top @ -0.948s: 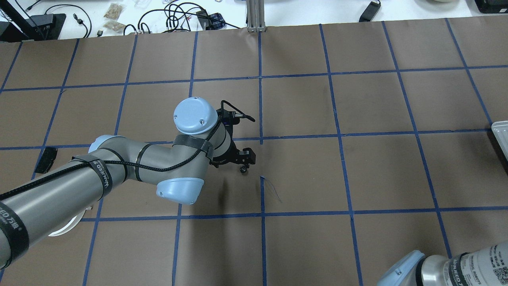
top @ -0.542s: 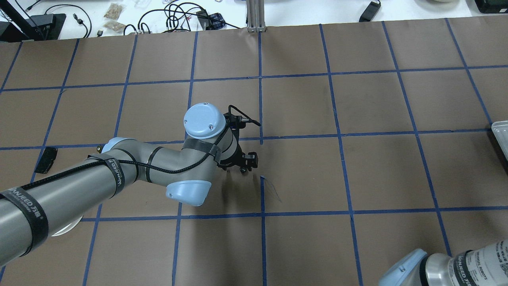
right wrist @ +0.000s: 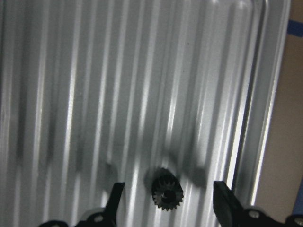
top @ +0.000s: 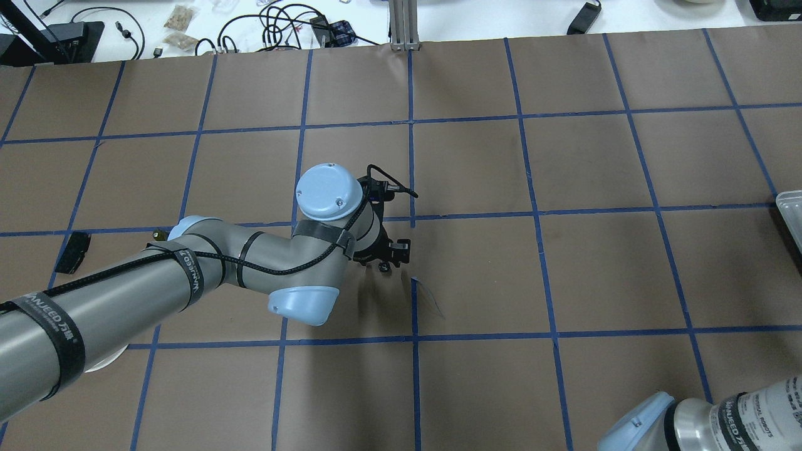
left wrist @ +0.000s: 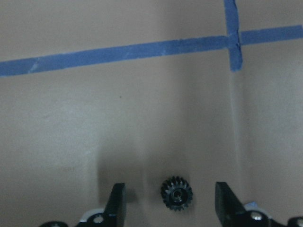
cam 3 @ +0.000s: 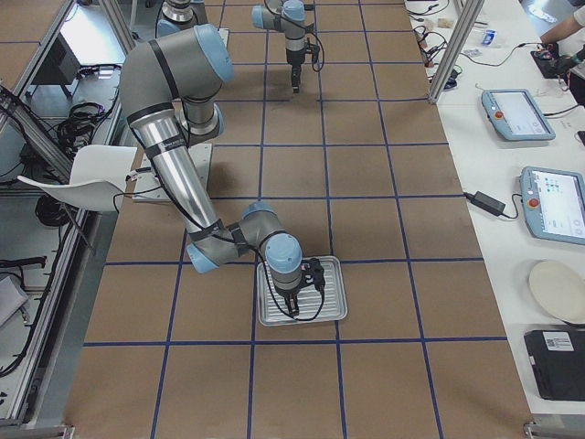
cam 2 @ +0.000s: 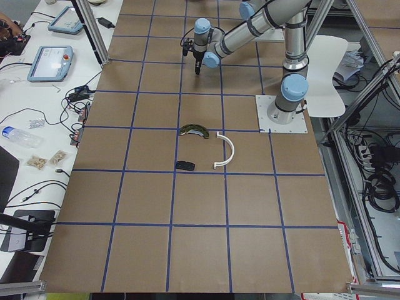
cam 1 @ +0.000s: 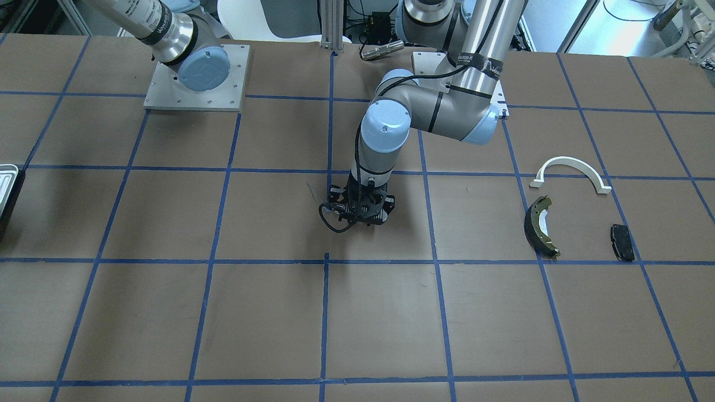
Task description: Place bearing gear from tray to pile
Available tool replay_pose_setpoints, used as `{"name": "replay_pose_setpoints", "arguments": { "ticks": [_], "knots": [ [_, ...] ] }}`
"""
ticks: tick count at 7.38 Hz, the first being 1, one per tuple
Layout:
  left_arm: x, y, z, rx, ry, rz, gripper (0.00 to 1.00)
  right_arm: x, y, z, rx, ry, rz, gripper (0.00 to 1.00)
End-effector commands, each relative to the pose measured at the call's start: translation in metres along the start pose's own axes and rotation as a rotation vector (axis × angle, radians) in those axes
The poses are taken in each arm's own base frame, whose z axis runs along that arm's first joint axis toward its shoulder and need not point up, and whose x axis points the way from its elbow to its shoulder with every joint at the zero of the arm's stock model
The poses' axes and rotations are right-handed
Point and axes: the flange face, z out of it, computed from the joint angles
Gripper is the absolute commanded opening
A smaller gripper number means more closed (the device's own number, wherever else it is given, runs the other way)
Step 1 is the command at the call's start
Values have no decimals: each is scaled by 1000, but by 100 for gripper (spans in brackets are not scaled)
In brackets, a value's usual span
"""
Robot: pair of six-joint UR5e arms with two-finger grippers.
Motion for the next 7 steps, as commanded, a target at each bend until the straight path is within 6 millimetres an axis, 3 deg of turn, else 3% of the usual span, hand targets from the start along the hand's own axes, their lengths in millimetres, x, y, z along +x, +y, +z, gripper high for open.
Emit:
{"name": "replay_pose_setpoints", "arguments": {
  "ticks": [1, 2, 3, 4, 5, 6, 7],
  "knots": [
    [1, -1, 5, -5, -1, -4, 64, 2, -1, 1, 1, 0, -2, 62],
    [0, -1, 6, -13, -2, -5, 56, 1, 1, 4, 0, -8, 0, 56],
    [1, 0, 7, -15, -7, -1, 42, 1, 1, 3, -3, -6, -1, 50],
    [2, 1, 8, -16, -13, 2, 7, -1, 1, 5, -6, -17, 0, 43],
    [2, 0, 7, -14, -13, 5, 0, 0, 1, 4, -7, -16, -1, 34],
    [2, -2, 3, -5, -13, 8, 0, 0, 2, 4, -8, -17, 2, 27],
    [1, -11, -17, 16, -13, 14, 0, 0, 2, 2, -7, -16, 2, 19]
  ]
}}
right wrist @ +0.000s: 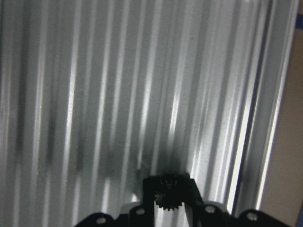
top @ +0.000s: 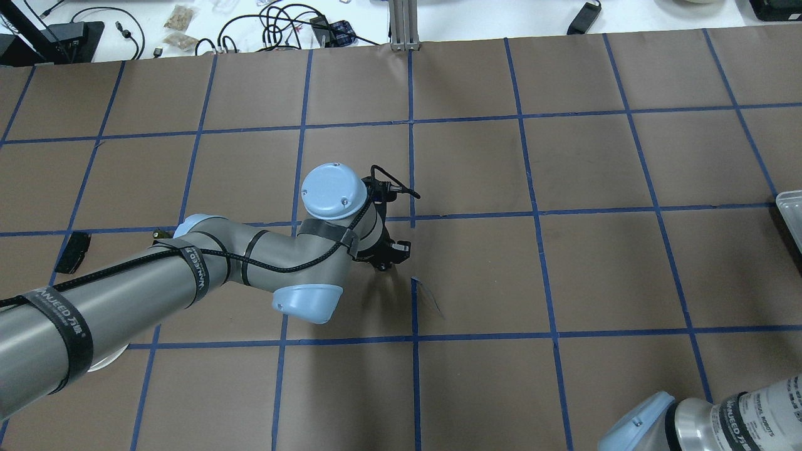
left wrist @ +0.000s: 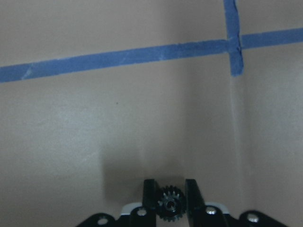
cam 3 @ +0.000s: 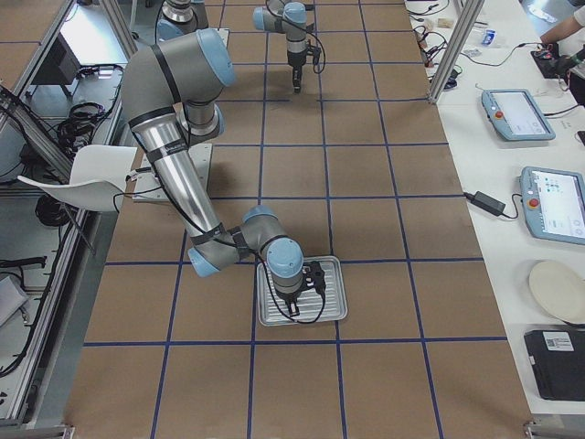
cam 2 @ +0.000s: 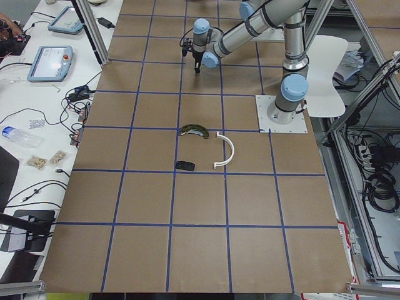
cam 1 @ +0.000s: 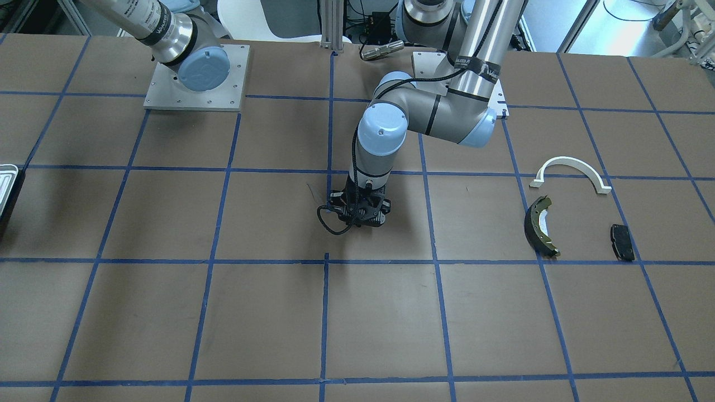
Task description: Place bearing gear from tray to pile
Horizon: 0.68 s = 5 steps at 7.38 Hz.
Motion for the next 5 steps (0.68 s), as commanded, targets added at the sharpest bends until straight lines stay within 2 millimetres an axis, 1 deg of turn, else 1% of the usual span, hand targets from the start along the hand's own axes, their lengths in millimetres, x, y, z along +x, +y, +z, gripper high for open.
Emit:
{"name": "replay_pose_setpoints", "arguments": {
  "ticks": [1, 2, 3, 4, 5],
  "knots": [
    [-4, -27, -42, -1, -18, 6, 0, -1, 1, -4, -2, -1, 12, 15],
    [-24, -61, -76, -30, -101, -30, 0, -5, -2, -11, 1, 6, 21, 14],
    [-59, -95, -115, -64, -117, -48, 0, -20, -11, -38, 5, -21, 59, 14],
    [-109, -118, -146, -104, -120, -40, 0, -67, -49, -64, 12, -66, 81, 14],
    [-173, -131, -168, -123, -117, -55, 0, -120, -86, -77, 2, -61, 82, 13]
  ]
}}
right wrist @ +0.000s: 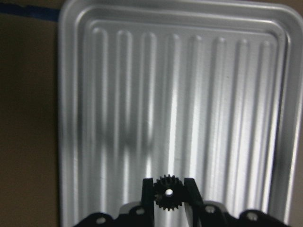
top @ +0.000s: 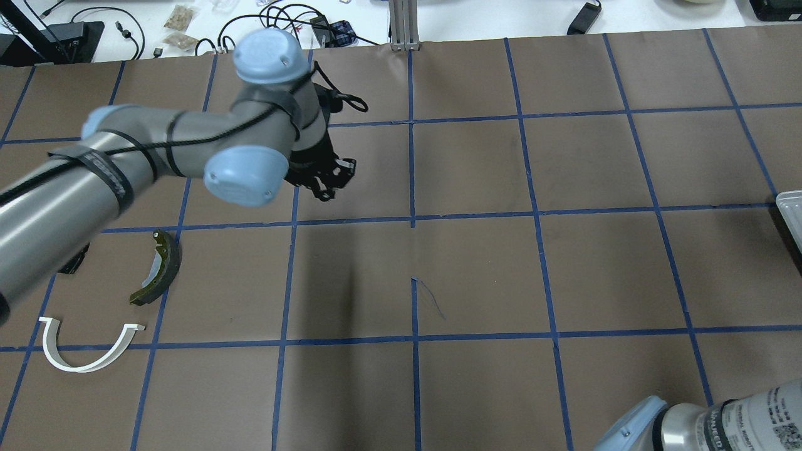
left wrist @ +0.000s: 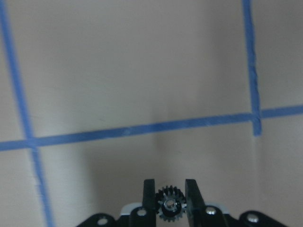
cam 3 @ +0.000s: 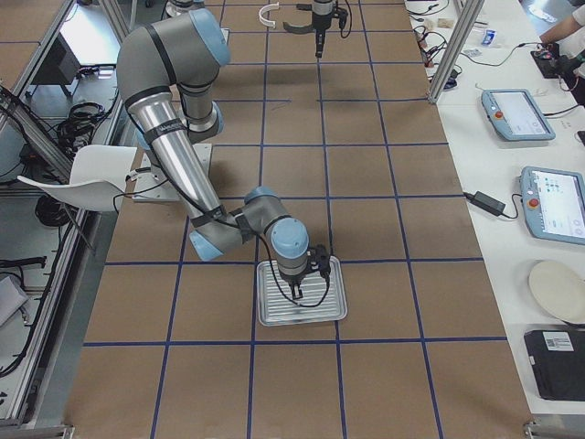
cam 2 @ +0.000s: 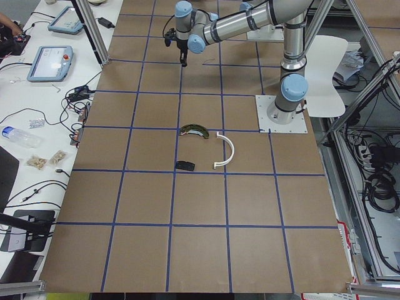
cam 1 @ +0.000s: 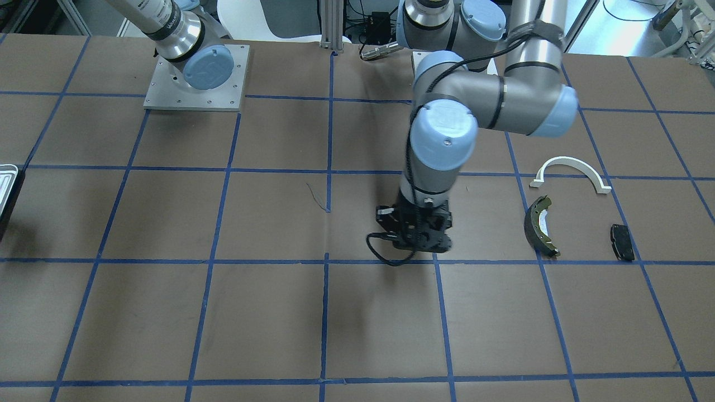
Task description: Place bearing gear from tray to pile
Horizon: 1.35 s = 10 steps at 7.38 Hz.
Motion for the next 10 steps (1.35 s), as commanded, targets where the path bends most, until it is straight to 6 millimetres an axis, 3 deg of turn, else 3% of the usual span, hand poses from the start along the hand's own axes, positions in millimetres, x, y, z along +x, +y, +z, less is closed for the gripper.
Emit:
{"name": "replay_pose_setpoints", "arguments": {
  "ticks": [1, 2, 4, 6, 8, 10],
  "knots": [
    [-139, -22, -29, -48, 2, -11, 0, -114, -62, -22, -7, -19, 43, 13],
    [-199, -19, -23, -56, 10, -78, 0, -168, -95, -24, -6, -22, 57, 13],
    [-299, 5, -10, -80, 34, -145, 0, -295, -156, -25, -8, -26, 104, 13],
    [-373, 40, 28, -120, 80, -135, 0, -432, -183, -23, -8, -38, 178, 13],
    [-382, 51, 53, -130, 92, -121, 0, -586, -178, -29, 3, -63, 177, 13],
    [-384, 76, 93, -117, 93, -144, 0, -714, -144, -13, -26, -70, 121, 14]
  ]
}}
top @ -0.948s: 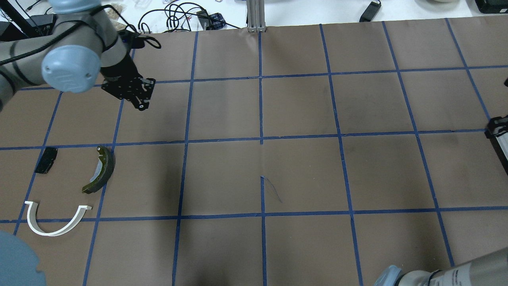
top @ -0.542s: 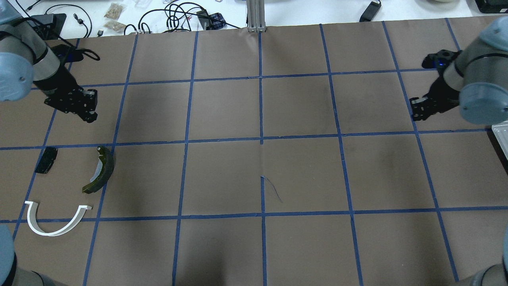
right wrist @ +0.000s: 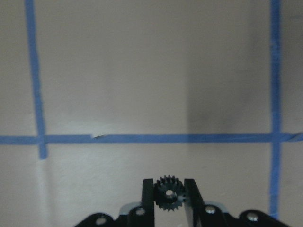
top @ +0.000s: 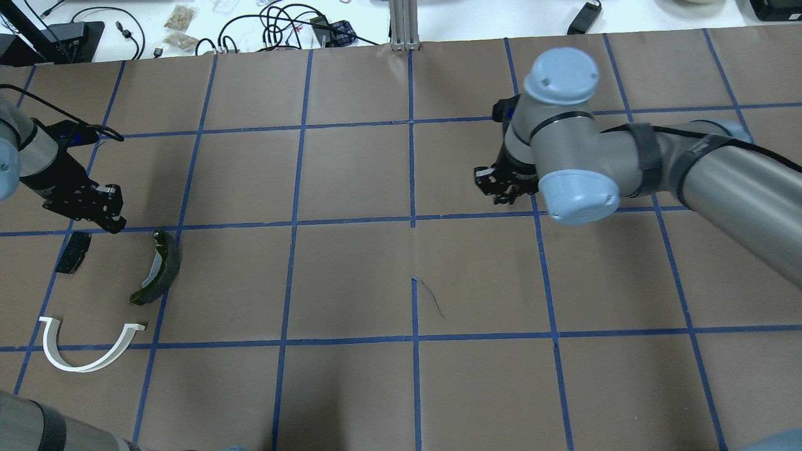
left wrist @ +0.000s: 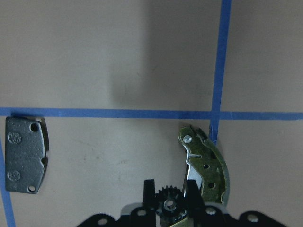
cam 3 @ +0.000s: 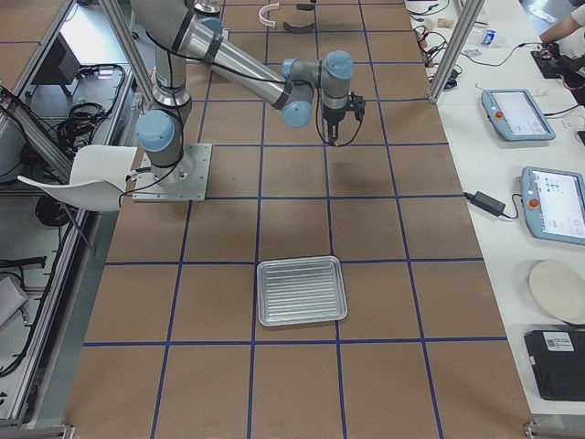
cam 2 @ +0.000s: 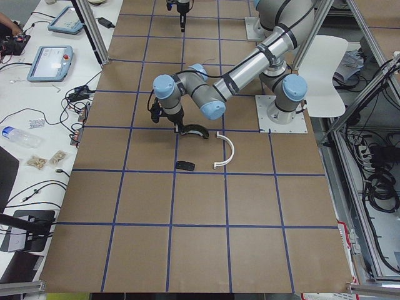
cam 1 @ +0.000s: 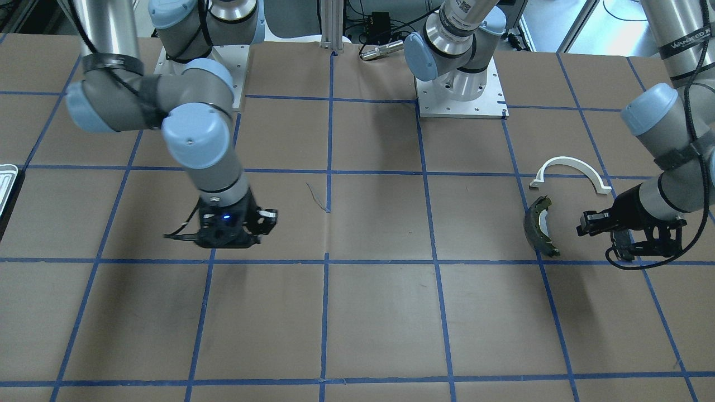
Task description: Place bearing gear from tray to pile
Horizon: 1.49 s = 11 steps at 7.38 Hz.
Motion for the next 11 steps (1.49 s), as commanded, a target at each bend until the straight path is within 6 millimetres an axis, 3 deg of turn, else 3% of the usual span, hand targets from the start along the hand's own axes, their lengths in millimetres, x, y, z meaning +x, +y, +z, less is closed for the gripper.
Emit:
{"name": "replay_pose_setpoints", "arguments": {
  "ticks": [1, 2, 4, 5, 6, 7, 8, 9, 10, 11],
  "knots": [
    [-4, 21, 43, 11, 3, -17, 0, -139, 64, 30, 15, -22, -87, 14],
    [-3, 25, 52, 24, -12, -4, 0, -160, 74, 52, 3, -19, -43, 22],
    [-1, 29, 60, 15, -7, 1, 0, -165, 79, 63, -2, -17, -41, 50],
    [-1, 29, 61, 12, -5, 3, 0, -165, 75, 60, 8, -17, -44, 91],
    [0, 29, 62, 11, -4, 3, 0, -158, 67, 55, 20, -13, -102, 100],
    [-1, 28, 64, 8, -2, 3, 29, -138, 42, 34, 54, -15, -137, 100],
    [-2, 28, 63, 9, -4, 0, 48, -93, 8, 3, 29, 6, -105, 100],
    [-1, 28, 59, 15, -9, 1, 50, -47, -20, -33, 15, 7, -138, 100],
    [-3, 27, 48, 31, -24, -1, 61, -11, -31, -90, 13, 8, -132, 100],
    [1, 26, 41, 41, -31, 3, 87, 22, -34, -147, -9, 14, -157, 100]
  ]
}}
